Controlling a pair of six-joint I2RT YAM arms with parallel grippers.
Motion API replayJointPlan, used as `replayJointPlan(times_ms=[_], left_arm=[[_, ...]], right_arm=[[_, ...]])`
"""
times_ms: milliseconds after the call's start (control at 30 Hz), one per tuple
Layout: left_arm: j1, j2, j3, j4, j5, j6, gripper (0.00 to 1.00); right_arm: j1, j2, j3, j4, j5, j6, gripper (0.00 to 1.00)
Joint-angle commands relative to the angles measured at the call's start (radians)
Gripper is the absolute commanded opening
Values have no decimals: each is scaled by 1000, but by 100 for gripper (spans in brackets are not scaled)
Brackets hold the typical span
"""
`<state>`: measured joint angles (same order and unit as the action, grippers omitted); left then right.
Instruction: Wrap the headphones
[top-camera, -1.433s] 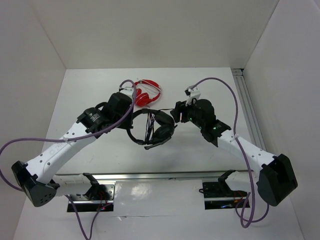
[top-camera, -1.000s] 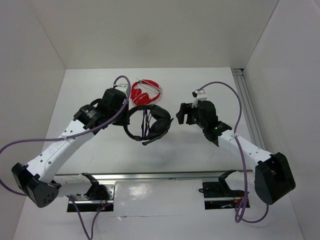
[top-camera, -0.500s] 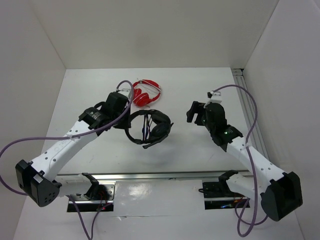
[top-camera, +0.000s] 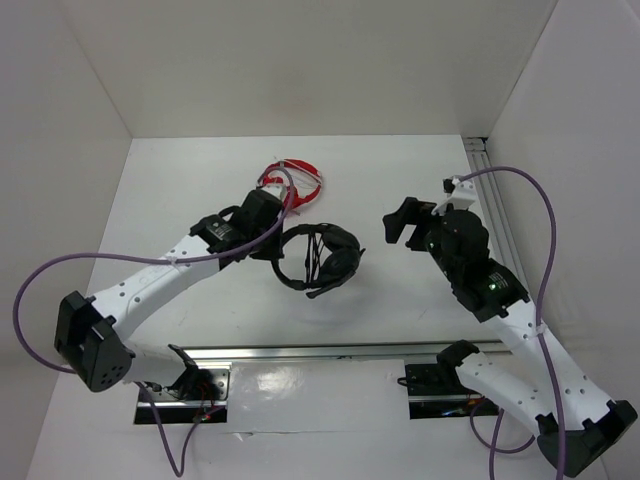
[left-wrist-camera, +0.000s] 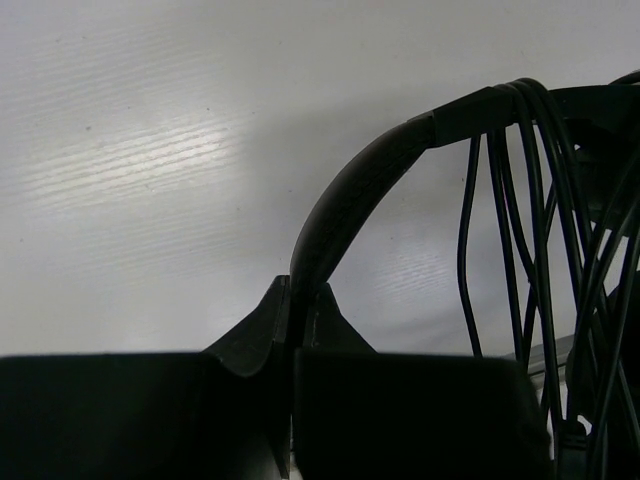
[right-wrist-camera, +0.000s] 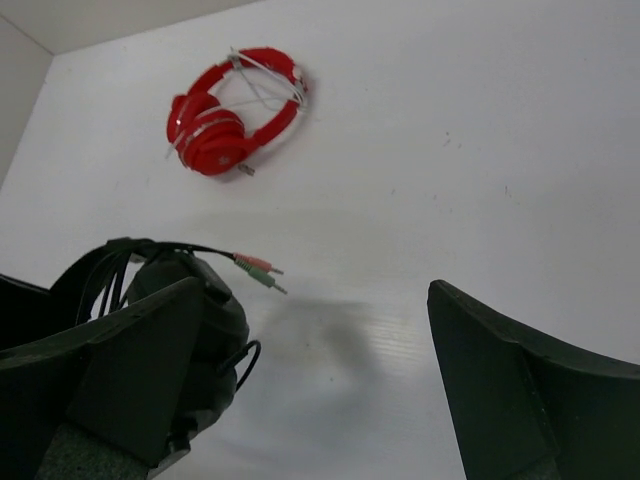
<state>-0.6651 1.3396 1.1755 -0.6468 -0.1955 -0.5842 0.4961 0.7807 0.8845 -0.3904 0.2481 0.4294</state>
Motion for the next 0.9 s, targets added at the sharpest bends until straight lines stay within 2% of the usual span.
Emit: replayJointPlan(times_ms=[0, 167, 367, 500, 867], left_arm=[[-19, 41, 4, 127, 21, -63, 0], [-37, 87, -22, 127, -73, -112, 0], [61, 69, -166, 183, -177, -206, 0], [130, 93, -241, 289, -171, -226, 0], [157, 288, -292, 374, -223, -348, 0]], right_arm=[[7, 2, 27, -119, 5, -15, 100], [7, -23, 13, -128, 2, -24, 100], [7, -44, -57, -74, -89, 5, 100], [16, -54, -96, -50, -110, 16, 100], [44, -54, -148, -21, -110, 25, 100]])
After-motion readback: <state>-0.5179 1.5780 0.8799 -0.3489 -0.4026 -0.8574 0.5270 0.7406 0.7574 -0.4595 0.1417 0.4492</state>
